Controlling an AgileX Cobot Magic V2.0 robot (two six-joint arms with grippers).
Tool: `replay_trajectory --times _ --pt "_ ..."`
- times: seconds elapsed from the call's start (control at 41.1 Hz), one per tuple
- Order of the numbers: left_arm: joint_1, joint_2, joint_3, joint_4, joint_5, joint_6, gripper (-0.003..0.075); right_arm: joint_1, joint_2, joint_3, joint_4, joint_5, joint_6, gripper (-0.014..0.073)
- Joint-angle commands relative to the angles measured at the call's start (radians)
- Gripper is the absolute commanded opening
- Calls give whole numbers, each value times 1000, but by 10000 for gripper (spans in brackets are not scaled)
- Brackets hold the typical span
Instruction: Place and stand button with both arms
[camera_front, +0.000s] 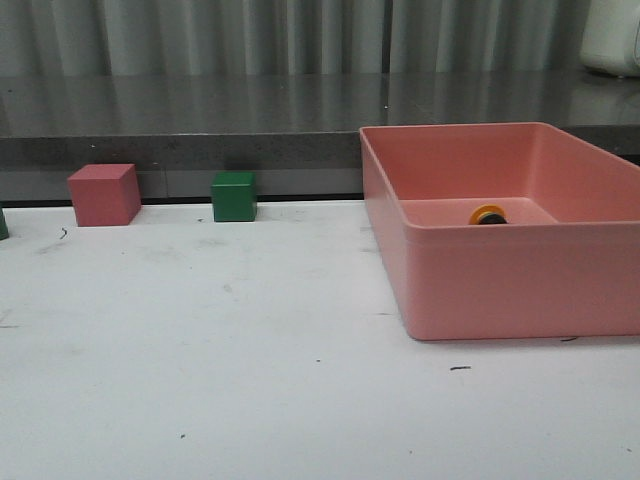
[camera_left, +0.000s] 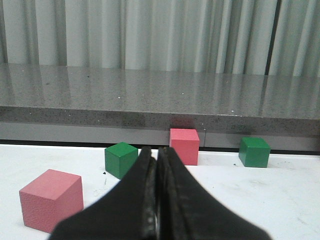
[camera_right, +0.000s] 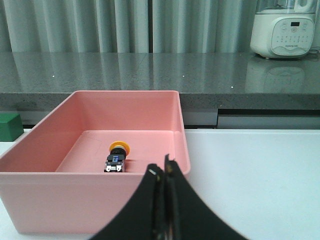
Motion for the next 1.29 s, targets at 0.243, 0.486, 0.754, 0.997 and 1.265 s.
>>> replay_trajectory --times 0.243,0.486,0.754,0.997,1.265 --pt "1 -22 15 -9 -82 -9 -20 -7 -18 -4 -9 -81 -2 -68" --pt "1 -22 15 -9 -82 -9 -20 -7 -18 -4 -9 -84 -2 -68" --pt "1 -22 15 -9 -113 -9 -20 -7 -18 -4 -9 -122 -2 -68" --pt "1 -18 -169 -13 0 -9 -20 -7 -3 -181 -9 38 -2 -68" --pt "1 86 -529 -37 357 -9 -20 -6 175 -529 -9 301 -17 -68"
